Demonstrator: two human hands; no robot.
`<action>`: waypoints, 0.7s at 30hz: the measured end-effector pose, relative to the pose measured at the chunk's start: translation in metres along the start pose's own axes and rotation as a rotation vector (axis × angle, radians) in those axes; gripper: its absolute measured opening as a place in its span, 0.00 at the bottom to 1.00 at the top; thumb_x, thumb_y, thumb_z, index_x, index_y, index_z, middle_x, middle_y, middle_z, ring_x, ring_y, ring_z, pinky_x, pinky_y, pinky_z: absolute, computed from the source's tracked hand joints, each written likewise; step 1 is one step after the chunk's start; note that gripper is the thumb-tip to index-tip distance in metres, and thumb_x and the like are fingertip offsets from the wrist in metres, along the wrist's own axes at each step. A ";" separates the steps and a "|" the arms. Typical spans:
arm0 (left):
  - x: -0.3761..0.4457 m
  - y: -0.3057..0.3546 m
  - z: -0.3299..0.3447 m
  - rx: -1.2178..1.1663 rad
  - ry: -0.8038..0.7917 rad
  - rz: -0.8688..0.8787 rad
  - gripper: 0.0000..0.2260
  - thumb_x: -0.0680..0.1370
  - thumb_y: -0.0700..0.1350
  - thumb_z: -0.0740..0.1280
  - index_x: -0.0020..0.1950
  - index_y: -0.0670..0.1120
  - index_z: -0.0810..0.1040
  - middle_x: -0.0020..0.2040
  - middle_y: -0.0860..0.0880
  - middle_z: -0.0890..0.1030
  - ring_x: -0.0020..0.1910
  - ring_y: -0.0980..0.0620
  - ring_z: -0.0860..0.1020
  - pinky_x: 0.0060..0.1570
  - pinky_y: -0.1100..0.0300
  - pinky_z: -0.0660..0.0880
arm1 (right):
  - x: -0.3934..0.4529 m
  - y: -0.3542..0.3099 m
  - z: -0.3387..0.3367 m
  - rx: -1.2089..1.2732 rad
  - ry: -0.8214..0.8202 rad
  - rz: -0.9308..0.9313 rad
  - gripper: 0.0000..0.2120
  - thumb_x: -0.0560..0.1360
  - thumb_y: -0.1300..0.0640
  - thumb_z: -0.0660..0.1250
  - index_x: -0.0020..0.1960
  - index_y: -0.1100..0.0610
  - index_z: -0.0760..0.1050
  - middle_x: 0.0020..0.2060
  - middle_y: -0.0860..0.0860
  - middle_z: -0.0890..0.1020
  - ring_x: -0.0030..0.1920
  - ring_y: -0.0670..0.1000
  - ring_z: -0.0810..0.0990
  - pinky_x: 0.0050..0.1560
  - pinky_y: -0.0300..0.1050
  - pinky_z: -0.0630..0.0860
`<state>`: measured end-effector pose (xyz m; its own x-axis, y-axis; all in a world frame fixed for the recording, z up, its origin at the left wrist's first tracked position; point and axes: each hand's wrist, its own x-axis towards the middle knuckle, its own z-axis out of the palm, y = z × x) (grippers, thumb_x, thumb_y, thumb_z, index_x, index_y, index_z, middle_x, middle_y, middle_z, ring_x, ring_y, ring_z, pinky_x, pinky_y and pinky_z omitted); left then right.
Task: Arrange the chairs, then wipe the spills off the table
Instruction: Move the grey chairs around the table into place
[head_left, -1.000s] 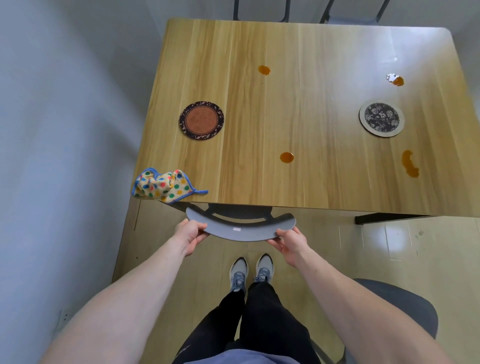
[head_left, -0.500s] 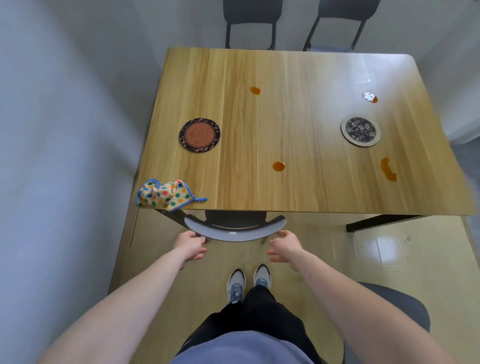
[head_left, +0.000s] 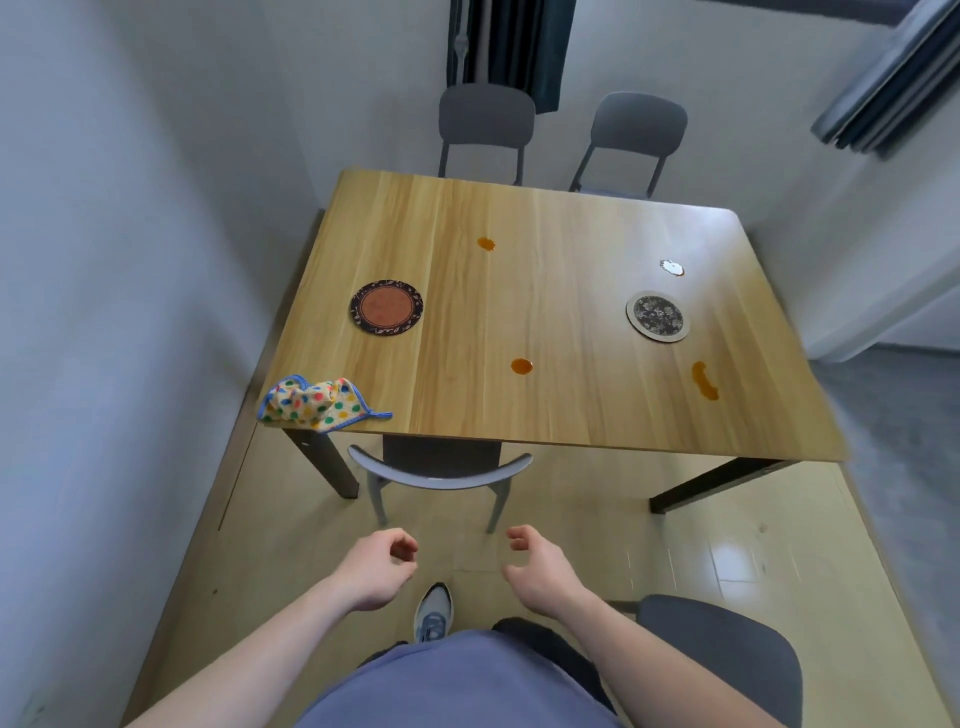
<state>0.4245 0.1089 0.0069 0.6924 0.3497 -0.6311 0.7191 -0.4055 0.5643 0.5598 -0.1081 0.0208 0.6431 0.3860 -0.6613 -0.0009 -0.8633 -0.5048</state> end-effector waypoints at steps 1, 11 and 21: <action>-0.004 0.002 0.001 0.022 0.013 0.013 0.10 0.79 0.47 0.70 0.61 0.53 0.78 0.56 0.56 0.81 0.54 0.58 0.79 0.57 0.63 0.77 | -0.004 0.003 -0.002 -0.002 0.009 -0.011 0.25 0.79 0.59 0.66 0.75 0.50 0.68 0.70 0.48 0.75 0.63 0.51 0.79 0.61 0.44 0.78; -0.078 0.029 0.064 0.032 0.143 0.003 0.11 0.79 0.50 0.69 0.62 0.56 0.78 0.57 0.58 0.81 0.54 0.56 0.80 0.59 0.56 0.78 | -0.067 0.066 -0.011 -0.027 -0.009 -0.150 0.24 0.80 0.56 0.66 0.74 0.50 0.69 0.69 0.47 0.76 0.62 0.50 0.79 0.61 0.46 0.79; -0.205 0.028 0.186 0.044 0.094 -0.024 0.16 0.80 0.50 0.68 0.67 0.53 0.75 0.62 0.56 0.79 0.54 0.56 0.78 0.55 0.64 0.73 | -0.154 0.173 0.003 -0.061 -0.075 -0.167 0.25 0.80 0.57 0.66 0.76 0.51 0.67 0.71 0.48 0.74 0.63 0.50 0.78 0.55 0.41 0.76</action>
<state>0.2917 -0.1308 0.0531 0.6792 0.4366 -0.5900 0.7335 -0.4318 0.5248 0.4582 -0.3155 0.0332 0.5716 0.5469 -0.6117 0.1495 -0.8024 -0.5777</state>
